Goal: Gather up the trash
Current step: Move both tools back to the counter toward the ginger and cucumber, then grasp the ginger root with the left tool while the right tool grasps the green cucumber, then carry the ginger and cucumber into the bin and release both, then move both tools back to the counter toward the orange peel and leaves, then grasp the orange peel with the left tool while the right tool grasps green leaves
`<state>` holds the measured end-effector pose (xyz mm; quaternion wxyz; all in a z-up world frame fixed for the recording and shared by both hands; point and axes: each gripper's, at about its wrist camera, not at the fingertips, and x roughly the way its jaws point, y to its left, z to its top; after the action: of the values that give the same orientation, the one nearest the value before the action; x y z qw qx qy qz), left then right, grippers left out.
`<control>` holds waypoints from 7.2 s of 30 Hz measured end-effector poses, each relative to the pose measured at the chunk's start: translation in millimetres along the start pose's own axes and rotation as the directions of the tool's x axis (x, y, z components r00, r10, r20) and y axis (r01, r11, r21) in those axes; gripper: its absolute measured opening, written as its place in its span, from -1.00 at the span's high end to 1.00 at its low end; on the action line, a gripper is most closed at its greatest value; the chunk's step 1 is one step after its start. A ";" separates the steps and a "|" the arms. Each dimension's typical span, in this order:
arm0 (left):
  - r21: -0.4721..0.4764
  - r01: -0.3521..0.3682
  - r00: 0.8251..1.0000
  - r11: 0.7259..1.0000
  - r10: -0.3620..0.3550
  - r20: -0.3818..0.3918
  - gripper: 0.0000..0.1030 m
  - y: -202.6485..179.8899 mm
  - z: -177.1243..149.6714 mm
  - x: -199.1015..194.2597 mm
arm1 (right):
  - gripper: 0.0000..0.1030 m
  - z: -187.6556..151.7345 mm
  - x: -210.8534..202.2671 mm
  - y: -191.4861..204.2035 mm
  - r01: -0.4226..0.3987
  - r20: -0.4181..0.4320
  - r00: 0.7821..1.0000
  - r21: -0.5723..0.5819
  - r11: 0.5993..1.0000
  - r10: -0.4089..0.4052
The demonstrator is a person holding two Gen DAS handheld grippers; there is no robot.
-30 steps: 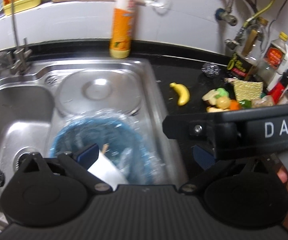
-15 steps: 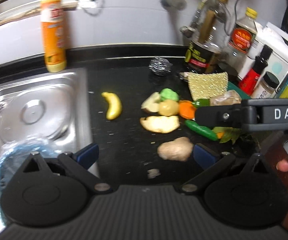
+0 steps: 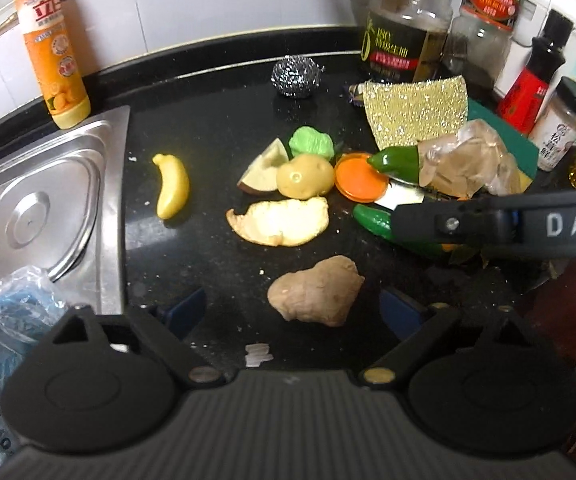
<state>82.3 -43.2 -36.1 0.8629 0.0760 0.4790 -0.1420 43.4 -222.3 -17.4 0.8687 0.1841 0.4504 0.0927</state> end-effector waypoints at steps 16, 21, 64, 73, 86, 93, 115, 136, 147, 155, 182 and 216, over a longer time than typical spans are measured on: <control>-0.026 -0.023 0.999 0.999 0.022 -0.038 -0.22 -9.2 4.0 18.1 | 0.42 -5.8 24.3 -12.2 0.007 -0.078 0.997 -0.101 0.995 -0.015; -0.027 -0.018 0.999 0.999 0.017 -0.044 -0.11 -11.7 5.0 21.4 | 0.44 -9.9 27.3 -17.5 0.010 -0.086 0.996 -0.112 0.994 -0.019; -0.056 0.019 0.989 0.998 -0.010 0.148 0.02 54.8 -16.3 -63.7 | 0.66 -0.1 -9.7 78.7 -0.110 0.030 0.993 -0.088 0.990 0.113; -0.153 -0.029 0.987 0.988 0.052 0.151 0.02 127.6 -46.8 -86.4 | 0.66 -10.2 9.4 151.7 -0.178 -0.021 0.984 -0.147 0.973 0.177; -0.271 -0.125 0.988 0.955 0.143 0.051 0.02 223.5 -111.7 -79.5 | 0.66 -41.6 73.4 257.2 -0.209 -0.184 0.969 -0.265 0.942 0.163; -0.252 -0.132 0.991 0.959 0.130 -0.022 0.02 234.8 -135.1 -55.3 | 0.66 -59.4 107.2 291.4 -0.181 -0.269 0.958 -0.310 0.933 0.097; -0.147 -0.116 0.993 0.982 0.110 -0.044 -0.76 224.5 -145.7 -45.9 | -0.61 -72.2 130.9 303.7 -0.134 -0.317 0.948 -0.349 0.927 0.018; -0.208 -0.101 0.991 0.973 0.116 0.064 -1.00 205.1 -116.1 -71.4 | -1.00 -47.8 79.2 276.4 -0.121 -0.194 0.979 -0.300 0.946 0.064; -0.155 -0.062 0.990 0.986 0.080 0.117 -1.00 157.9 -83.2 -72.3 | -1.00 -33.4 47.0 229.9 -0.074 -0.124 0.991 -0.242 0.968 0.045; -0.099 -0.039 0.987 0.994 0.054 0.152 -1.00 112.8 -48.7 -66.3 | -1.00 -14.0 19.5 176.7 -0.034 -0.058 0.998 -0.173 0.984 0.024; 0.026 -0.014 0.995 1.000 0.012 0.097 -1.00 19.6 20.1 -1.4 | -0.18 -14.0 -18.0 -52.7 0.132 0.059 0.988 0.174 0.976 -0.144; 0.153 0.084 0.996 0.985 -0.089 0.024 -0.05 23.2 36.6 42.5 | -0.12 -15.0 21.7 -31.2 -0.051 0.008 0.999 0.276 0.960 0.051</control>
<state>140.4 -38.4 -52.9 0.8548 0.1183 0.4565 -0.2165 43.5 -240.2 -54.2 0.8320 0.3149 0.4538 0.0513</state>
